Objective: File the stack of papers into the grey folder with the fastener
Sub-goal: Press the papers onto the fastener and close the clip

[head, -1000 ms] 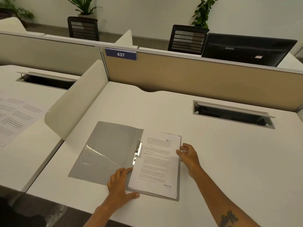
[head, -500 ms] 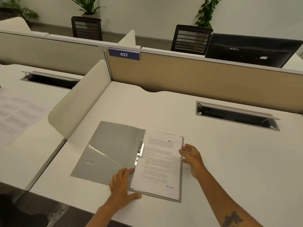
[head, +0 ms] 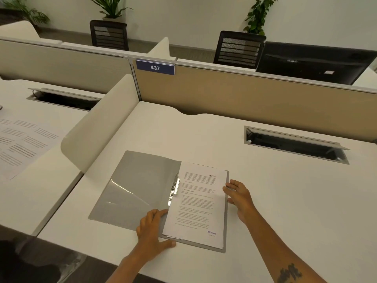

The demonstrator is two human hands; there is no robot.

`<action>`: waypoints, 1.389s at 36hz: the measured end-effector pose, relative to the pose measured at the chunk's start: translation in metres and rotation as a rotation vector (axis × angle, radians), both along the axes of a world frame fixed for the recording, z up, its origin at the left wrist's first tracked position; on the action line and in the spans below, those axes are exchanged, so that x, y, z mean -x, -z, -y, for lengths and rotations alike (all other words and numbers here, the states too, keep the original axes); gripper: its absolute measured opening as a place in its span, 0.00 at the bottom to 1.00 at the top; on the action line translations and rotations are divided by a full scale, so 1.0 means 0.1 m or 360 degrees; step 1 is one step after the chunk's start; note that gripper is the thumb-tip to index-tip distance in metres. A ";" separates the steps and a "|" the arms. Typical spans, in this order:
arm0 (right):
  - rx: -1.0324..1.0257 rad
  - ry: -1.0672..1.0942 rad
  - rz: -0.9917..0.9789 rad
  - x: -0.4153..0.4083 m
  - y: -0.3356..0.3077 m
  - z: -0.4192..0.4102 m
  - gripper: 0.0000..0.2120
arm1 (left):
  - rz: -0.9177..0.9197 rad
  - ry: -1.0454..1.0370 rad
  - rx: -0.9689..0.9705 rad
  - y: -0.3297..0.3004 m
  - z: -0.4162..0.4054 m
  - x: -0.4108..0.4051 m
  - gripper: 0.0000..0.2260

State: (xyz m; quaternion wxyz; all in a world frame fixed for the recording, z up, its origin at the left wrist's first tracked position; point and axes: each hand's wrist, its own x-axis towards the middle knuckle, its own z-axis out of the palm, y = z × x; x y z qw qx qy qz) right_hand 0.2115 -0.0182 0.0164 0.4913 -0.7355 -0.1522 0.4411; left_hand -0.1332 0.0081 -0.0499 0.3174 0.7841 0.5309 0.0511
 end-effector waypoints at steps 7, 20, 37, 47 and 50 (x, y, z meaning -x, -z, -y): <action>0.0008 -0.0029 0.0020 -0.01 0.01 0.00 0.26 | 0.0016 0.0009 0.0005 -0.07 0.01 -0.02 0.49; 0.0004 -0.0270 0.0601 0.33 0.13 0.14 0.26 | 0.0015 0.0004 0.0012 -0.12 0.02 -0.02 0.46; 0.0092 -0.0882 0.1120 0.90 0.15 -0.25 0.26 | -0.0061 -0.0274 -0.0096 -0.05 0.00 -0.22 0.38; 0.0034 -0.1008 0.0914 1.13 -0.12 -1.07 0.24 | -0.0036 -0.0293 -0.0087 0.00 0.00 -0.23 0.38; 0.0088 -0.1065 0.0909 1.20 -0.17 -1.29 0.22 | -0.0026 -0.0297 -0.0087 0.01 0.00 -0.23 0.38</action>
